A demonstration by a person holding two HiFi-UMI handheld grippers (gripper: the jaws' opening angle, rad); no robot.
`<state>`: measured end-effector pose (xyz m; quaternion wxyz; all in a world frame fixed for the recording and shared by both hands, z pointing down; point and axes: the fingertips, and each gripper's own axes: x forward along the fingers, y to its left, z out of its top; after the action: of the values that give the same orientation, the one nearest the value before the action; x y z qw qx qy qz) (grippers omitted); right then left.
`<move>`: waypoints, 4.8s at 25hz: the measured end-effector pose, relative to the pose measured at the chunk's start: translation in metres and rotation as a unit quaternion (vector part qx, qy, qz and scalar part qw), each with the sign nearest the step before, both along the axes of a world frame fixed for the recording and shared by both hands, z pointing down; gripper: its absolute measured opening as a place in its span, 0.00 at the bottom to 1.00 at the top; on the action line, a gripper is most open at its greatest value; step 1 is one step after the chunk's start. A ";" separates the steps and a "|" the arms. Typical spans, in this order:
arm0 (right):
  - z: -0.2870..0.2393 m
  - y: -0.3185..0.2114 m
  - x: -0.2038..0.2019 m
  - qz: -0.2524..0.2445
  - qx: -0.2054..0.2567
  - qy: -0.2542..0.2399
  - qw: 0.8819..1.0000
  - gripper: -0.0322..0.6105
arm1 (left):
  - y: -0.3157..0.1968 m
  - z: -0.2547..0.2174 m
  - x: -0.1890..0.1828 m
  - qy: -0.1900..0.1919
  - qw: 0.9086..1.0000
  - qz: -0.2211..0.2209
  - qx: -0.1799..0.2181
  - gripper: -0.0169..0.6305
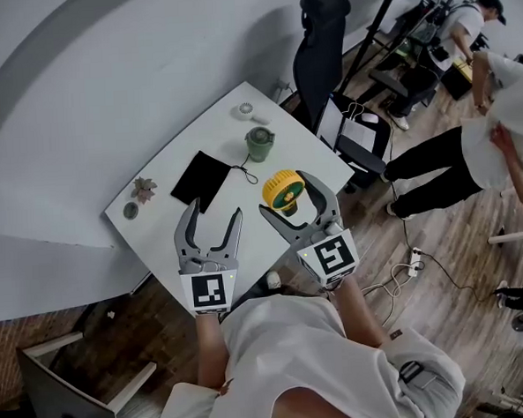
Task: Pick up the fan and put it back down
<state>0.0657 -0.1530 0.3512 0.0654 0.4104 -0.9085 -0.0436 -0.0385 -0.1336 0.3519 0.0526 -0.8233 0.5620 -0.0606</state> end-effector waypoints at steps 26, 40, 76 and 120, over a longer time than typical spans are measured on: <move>0.060 -0.032 -0.017 0.000 -0.070 0.043 0.997 0.65 | -0.034 0.061 -0.016 0.001 0.998 0.004 -0.069 0.50; 0.170 -0.052 -0.028 -0.003 -0.181 0.096 0.979 0.65 | -0.059 0.154 -0.022 0.009 0.988 0.001 -0.156 0.49; 0.383 -0.057 -0.048 -0.027 -0.359 0.216 0.907 0.66 | -0.064 0.326 -0.029 0.009 0.946 -0.006 -0.323 0.48; 0.073 0.030 0.020 0.029 -0.034 0.010 0.999 0.53 | 0.031 0.067 0.009 -0.014 0.998 -0.015 -0.055 0.45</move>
<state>0.0855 -0.1235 0.4239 0.0896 0.4333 -0.8967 -0.0147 -0.0290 -0.1023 0.4193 0.0139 -0.8154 0.5693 -0.1040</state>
